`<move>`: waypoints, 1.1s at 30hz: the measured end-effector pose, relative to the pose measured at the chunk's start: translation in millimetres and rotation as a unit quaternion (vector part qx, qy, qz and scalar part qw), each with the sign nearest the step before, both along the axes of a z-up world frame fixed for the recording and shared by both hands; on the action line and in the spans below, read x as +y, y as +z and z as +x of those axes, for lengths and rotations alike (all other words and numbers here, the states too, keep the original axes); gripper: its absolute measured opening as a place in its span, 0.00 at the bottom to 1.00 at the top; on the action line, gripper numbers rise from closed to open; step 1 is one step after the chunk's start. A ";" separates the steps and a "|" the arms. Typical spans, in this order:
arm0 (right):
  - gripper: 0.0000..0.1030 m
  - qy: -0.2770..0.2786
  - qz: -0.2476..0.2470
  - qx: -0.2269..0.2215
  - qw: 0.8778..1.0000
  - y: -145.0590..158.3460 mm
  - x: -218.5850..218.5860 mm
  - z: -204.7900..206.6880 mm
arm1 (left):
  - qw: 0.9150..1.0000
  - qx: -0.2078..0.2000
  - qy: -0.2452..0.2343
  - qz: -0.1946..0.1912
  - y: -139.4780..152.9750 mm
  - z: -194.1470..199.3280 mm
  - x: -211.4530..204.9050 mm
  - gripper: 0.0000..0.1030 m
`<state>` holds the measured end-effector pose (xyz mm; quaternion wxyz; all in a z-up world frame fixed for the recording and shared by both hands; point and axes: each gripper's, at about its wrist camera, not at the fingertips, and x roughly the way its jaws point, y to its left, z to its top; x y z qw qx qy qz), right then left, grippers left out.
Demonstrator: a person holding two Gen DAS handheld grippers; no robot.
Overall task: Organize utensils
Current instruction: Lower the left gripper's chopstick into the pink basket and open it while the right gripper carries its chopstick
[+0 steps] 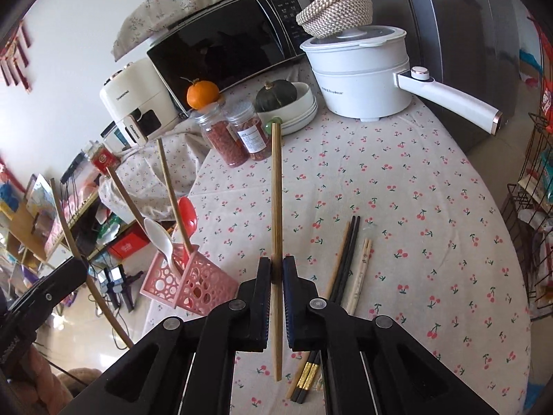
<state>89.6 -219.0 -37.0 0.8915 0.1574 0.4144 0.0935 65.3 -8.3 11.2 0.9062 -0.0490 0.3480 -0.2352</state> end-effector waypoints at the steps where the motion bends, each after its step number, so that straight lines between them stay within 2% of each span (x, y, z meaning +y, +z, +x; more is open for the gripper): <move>1: 0.07 -0.001 0.002 -0.007 1.000 4.5 -0.9 -5.1 | 1.000 -0.002 0.001 -0.002 1.5 -0.7 0.4 0.07; 8: 0.07 -0.014 0.023 -0.044 0.999 26.7 -10.7 -30.4 | 0.999 -0.025 0.007 -0.023 13.5 -4.0 4.1 0.07; 17: 0.07 -0.010 0.046 -0.095 0.994 54.6 -14.1 -52.7 | 0.995 -0.082 0.021 -0.046 32.6 -10.8 15.8 0.07; 28: 0.07 0.003 0.044 -0.106 0.993 59.7 -7.2 -53.8 | 0.991 -0.103 0.058 -0.058 33.5 -2.6 32.6 0.07; 33: 0.07 0.007 0.051 -0.115 0.992 66.1 -7.9 -56.1 | 0.985 -0.130 0.083 -0.077 38.0 -1.6 43.4 0.07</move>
